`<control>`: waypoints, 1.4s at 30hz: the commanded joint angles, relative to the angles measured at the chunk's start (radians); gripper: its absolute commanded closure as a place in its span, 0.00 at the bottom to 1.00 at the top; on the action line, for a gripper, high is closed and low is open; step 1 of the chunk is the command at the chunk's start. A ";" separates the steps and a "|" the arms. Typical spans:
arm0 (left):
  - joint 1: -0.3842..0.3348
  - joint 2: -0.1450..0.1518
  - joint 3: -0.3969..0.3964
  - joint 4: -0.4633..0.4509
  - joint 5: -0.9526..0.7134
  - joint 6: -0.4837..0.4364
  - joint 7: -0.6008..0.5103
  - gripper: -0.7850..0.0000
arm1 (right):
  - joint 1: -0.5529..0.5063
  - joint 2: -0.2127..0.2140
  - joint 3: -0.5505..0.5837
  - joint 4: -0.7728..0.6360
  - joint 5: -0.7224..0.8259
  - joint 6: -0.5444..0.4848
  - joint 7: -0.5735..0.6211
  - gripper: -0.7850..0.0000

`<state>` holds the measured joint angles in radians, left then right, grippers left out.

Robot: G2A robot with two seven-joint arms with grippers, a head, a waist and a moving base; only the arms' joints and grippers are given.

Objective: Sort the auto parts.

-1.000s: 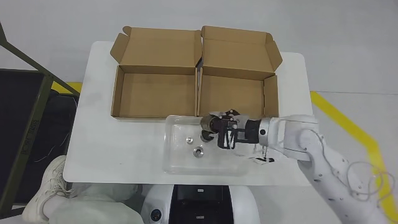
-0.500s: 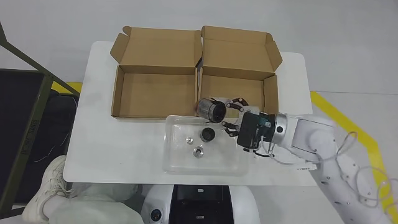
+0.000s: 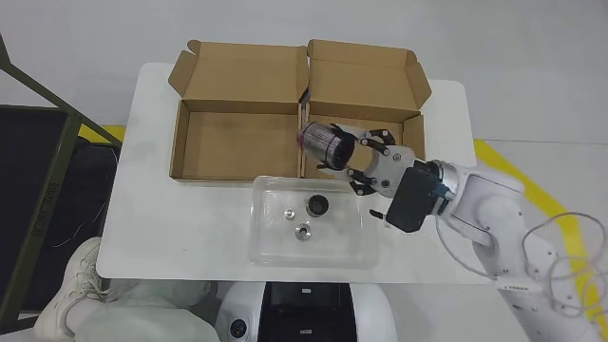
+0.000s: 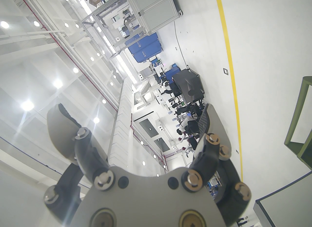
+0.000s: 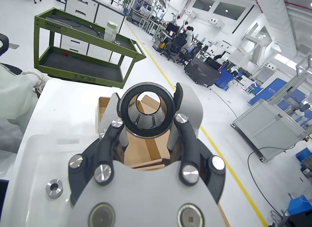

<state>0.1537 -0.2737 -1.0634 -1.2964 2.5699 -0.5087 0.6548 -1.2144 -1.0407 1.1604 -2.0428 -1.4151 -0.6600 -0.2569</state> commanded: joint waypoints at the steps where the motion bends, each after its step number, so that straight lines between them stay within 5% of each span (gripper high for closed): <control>1: 0.000 0.000 0.000 0.000 0.000 0.000 0.000 0.00 | 0.003 -0.002 -0.001 0.004 -0.007 0.018 -0.025 1.00; 20: 0.000 0.000 0.000 0.000 0.000 0.000 0.000 0.00 | 0.003 -0.009 0.010 0.041 -0.022 0.026 -0.099 1.00; 42: 0.000 0.000 0.000 0.000 0.000 0.000 0.000 0.00 | 0.118 -0.043 -0.080 0.320 0.139 0.027 0.148 1.00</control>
<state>0.1537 -0.2737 -1.0634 -1.2964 2.5699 -0.5087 0.6548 -1.1037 -1.0818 1.0853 -1.7381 -1.2815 -0.6351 -0.1352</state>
